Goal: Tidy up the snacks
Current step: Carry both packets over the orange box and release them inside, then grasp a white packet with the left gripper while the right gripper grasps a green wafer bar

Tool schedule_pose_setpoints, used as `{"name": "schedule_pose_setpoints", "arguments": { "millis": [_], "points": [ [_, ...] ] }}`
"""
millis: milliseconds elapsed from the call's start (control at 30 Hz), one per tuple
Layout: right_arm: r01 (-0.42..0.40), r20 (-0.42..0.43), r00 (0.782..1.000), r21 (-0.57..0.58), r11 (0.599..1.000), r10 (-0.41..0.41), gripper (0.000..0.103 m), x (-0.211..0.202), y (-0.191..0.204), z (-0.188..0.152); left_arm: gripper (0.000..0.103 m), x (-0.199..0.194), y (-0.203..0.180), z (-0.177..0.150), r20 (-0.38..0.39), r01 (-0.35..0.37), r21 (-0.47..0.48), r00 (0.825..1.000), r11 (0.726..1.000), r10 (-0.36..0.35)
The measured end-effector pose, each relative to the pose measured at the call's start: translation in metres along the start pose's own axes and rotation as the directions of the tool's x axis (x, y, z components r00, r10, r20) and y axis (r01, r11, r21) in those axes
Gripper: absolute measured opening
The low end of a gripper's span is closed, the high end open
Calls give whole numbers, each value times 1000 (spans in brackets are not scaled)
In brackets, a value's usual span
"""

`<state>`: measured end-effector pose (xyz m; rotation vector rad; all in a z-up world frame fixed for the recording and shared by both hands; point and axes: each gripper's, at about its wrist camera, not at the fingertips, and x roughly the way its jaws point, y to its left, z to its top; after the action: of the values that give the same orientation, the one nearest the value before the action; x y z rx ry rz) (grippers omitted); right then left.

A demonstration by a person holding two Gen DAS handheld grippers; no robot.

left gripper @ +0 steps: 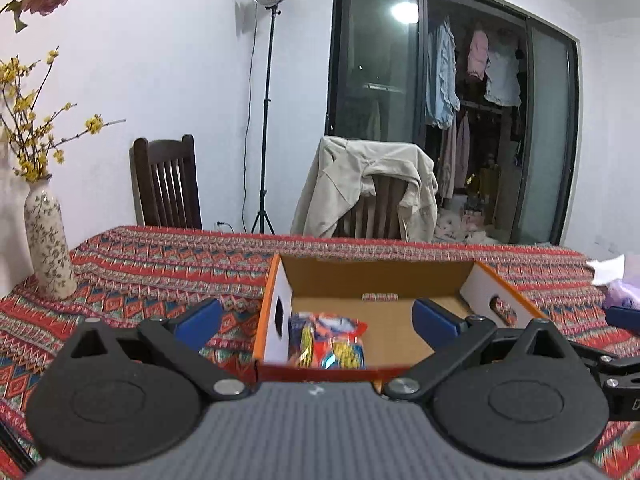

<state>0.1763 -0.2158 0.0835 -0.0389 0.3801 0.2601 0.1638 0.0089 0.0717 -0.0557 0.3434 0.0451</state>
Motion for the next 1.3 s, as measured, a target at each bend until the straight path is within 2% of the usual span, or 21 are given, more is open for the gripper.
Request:
{"name": "schedule_pose_setpoints", "arguments": {
  "millis": [333, 500, 700, 967, 1000, 1167, 1300],
  "points": [
    [-7, -118, 993, -47, 999, 1, 103, -11, 21, -39, 103, -24, 19, -46, -86, -5, 25, 996, 1000, 7],
    [30, -181, 983, -40, 999, -36, 101, -7, 25, -54, 103, -27, 37, -68, -137, -31, 5, 990, 999, 32],
    [28, -204, 978, -36, 999, -35, 85, 0, 33, -58, 103, -29, 55, -88, -196, -64, -29, 979, 998, 57],
    [45, -237, 970, -30, 999, -51, 58, 20, 43, -64, 103, -36, 61, -92, -202, -65, -54, 978, 996, 53],
    [54, -227, 972, -36, 998, -61, 57, 21, 43, -66, 103, -37, 62, -93, -204, -66, -57, 978, 996, 53],
    [65, -215, 974, -35, 997, -71, 39, 16, 39, -67, 103, -39, 60, -94, -215, -71, -65, 975, 995, 56],
    [76, -170, 982, -26, 997, -80, 32, 6, 35, -69, 103, -40, 59, -95, -235, -90, -71, 969, 993, 71]
  ]
}}
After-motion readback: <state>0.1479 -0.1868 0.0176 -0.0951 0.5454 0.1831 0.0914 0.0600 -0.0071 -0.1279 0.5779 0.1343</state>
